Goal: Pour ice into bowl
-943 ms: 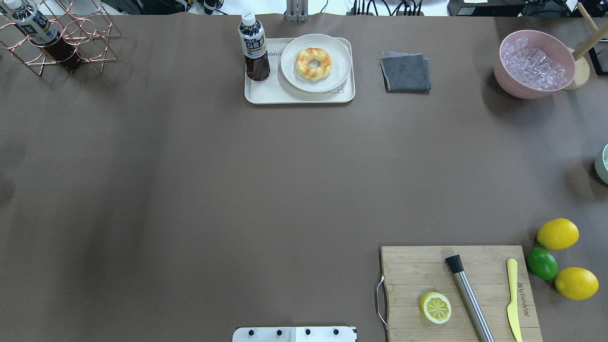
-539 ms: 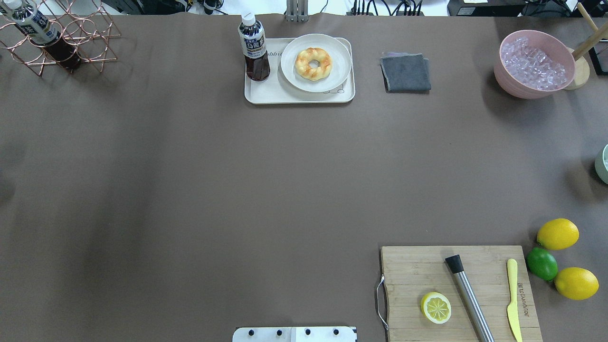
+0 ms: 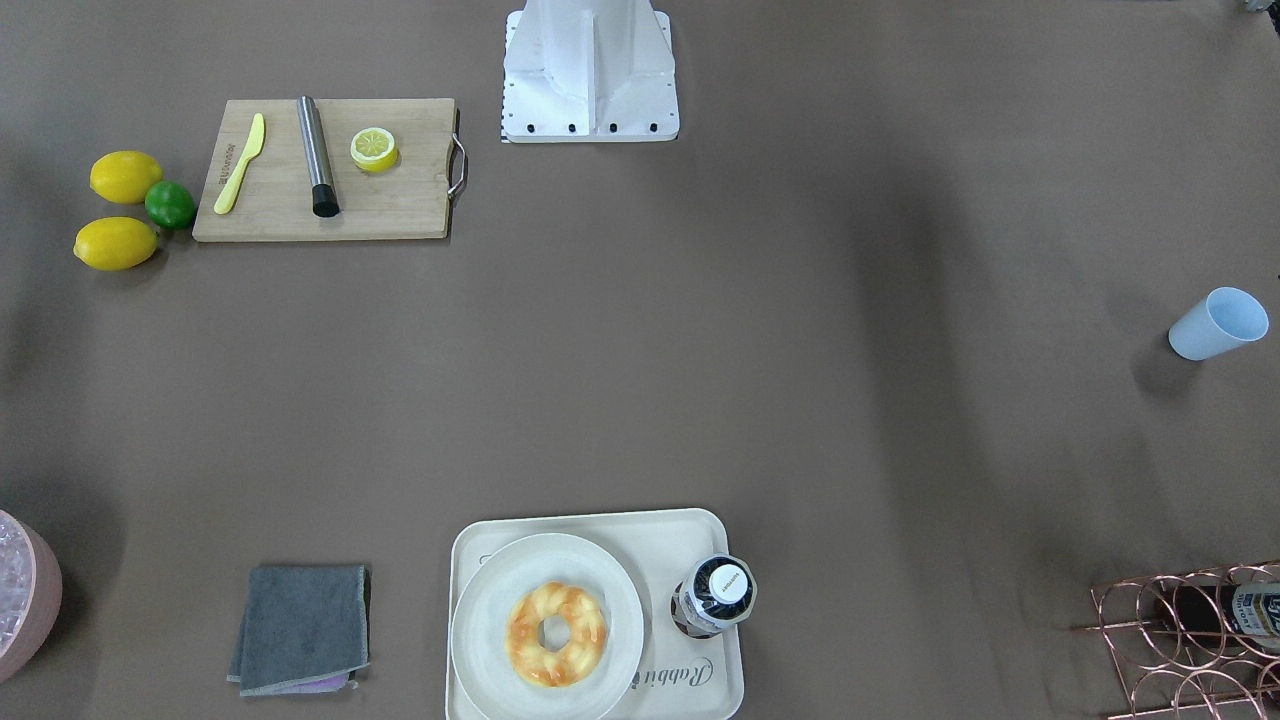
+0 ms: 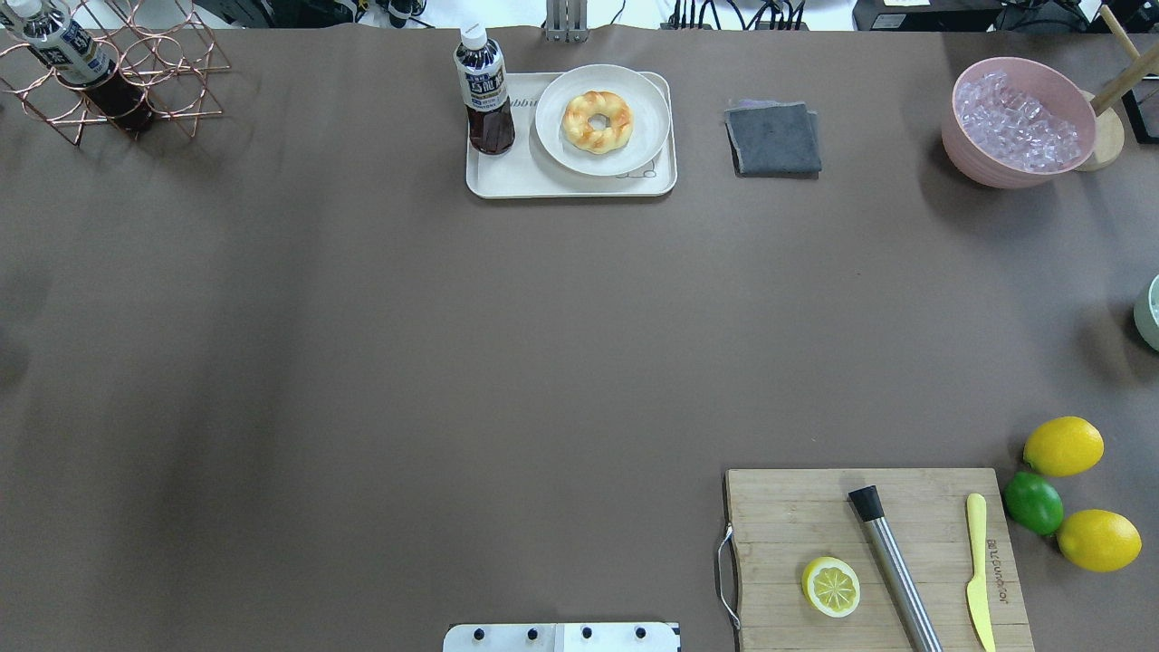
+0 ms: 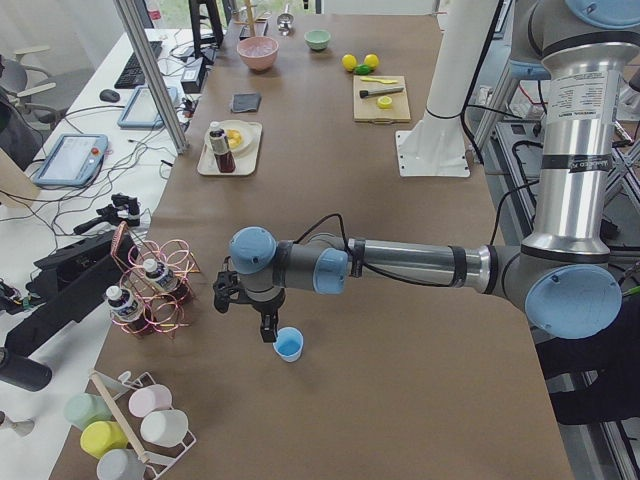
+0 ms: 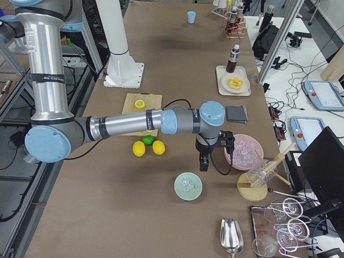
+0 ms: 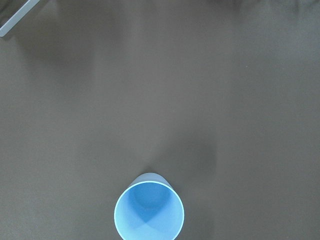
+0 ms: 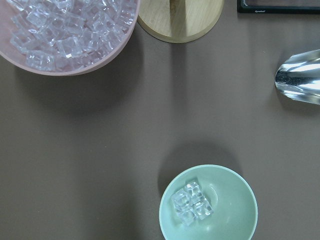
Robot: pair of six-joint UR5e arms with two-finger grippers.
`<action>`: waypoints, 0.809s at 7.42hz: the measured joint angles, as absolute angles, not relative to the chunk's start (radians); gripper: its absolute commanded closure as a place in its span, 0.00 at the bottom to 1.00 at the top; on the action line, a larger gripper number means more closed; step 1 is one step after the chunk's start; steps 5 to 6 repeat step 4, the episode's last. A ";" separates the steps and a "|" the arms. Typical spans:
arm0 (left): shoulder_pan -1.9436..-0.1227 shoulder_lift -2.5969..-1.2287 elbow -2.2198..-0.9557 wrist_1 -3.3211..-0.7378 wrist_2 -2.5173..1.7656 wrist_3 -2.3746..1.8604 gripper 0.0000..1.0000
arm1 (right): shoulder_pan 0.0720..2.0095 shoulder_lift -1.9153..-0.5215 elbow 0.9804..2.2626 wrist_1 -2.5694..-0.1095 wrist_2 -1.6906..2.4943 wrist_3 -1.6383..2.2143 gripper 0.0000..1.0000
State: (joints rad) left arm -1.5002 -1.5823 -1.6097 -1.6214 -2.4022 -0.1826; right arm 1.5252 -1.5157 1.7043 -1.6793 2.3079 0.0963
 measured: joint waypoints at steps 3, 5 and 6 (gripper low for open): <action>-1.501 -1.582 -1.611 -1.621 -2.402 -0.183 0.03 | 1.525 -1.528 1.675 -1.618 2.312 0.097 0.01; -1.501 -1.582 -1.611 -1.622 -2.402 -0.183 0.03 | 1.526 -1.530 1.675 -1.615 2.312 0.097 0.01; -1.501 -1.582 -1.611 -1.622 -2.402 -0.183 0.03 | 1.526 -1.530 1.675 -1.615 2.312 0.097 0.01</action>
